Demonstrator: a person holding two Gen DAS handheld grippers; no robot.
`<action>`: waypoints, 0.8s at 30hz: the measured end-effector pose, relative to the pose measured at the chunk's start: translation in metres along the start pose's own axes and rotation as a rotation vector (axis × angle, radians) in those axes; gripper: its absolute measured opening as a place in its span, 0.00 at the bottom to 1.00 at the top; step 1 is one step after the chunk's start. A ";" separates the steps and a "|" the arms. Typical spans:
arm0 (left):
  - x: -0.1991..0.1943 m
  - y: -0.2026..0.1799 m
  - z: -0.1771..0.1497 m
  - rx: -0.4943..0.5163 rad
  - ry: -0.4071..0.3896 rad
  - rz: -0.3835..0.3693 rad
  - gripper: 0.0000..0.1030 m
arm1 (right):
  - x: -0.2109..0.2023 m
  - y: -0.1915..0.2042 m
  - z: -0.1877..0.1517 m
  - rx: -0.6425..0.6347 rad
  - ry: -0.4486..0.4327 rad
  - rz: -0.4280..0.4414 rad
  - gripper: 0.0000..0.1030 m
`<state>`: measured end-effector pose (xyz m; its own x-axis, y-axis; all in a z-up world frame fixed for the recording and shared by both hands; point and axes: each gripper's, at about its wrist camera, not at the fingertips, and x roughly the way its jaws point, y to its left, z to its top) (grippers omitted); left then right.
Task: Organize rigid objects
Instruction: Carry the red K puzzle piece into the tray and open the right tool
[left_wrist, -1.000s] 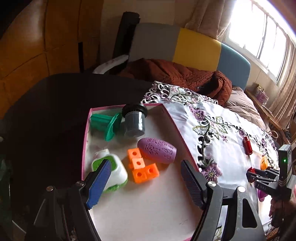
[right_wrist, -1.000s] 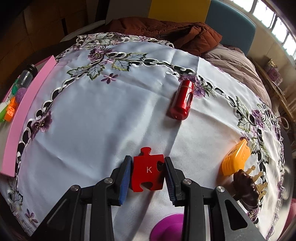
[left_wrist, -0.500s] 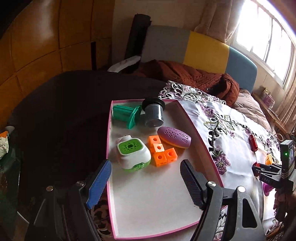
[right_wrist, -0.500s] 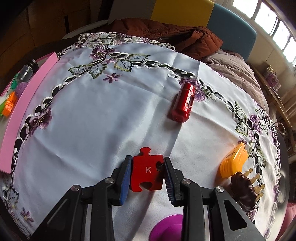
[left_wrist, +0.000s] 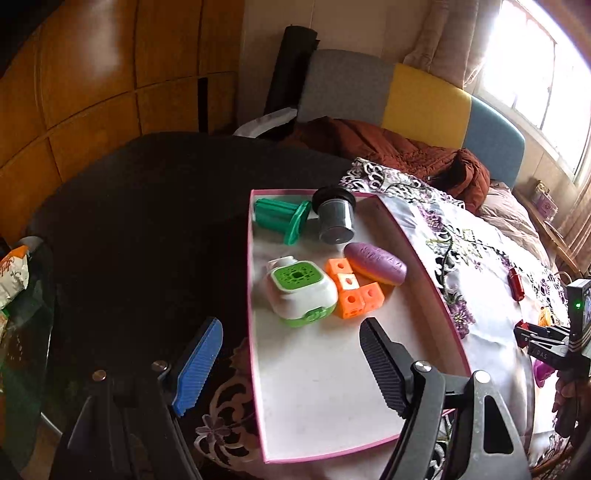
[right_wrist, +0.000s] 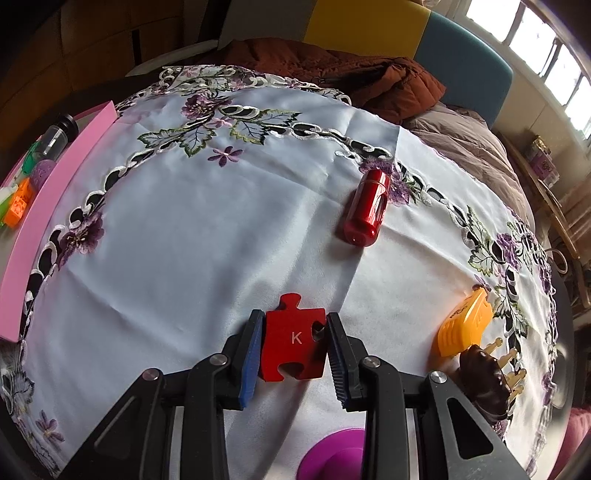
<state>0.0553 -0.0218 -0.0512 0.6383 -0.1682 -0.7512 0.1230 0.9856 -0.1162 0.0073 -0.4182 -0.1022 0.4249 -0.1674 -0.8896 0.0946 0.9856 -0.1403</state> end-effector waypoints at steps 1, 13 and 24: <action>0.001 0.003 -0.001 -0.005 0.005 0.001 0.76 | 0.000 0.000 0.000 0.002 0.001 0.001 0.32; 0.001 0.047 -0.008 -0.105 0.026 0.024 0.74 | -0.024 0.006 0.012 0.085 -0.049 0.058 0.32; 0.001 0.053 -0.010 -0.115 0.028 -0.002 0.74 | -0.083 0.135 0.051 -0.121 -0.203 0.329 0.32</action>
<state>0.0551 0.0303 -0.0644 0.6161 -0.1716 -0.7688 0.0357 0.9811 -0.1904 0.0310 -0.2722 -0.0255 0.5851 0.1677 -0.7935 -0.1772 0.9812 0.0767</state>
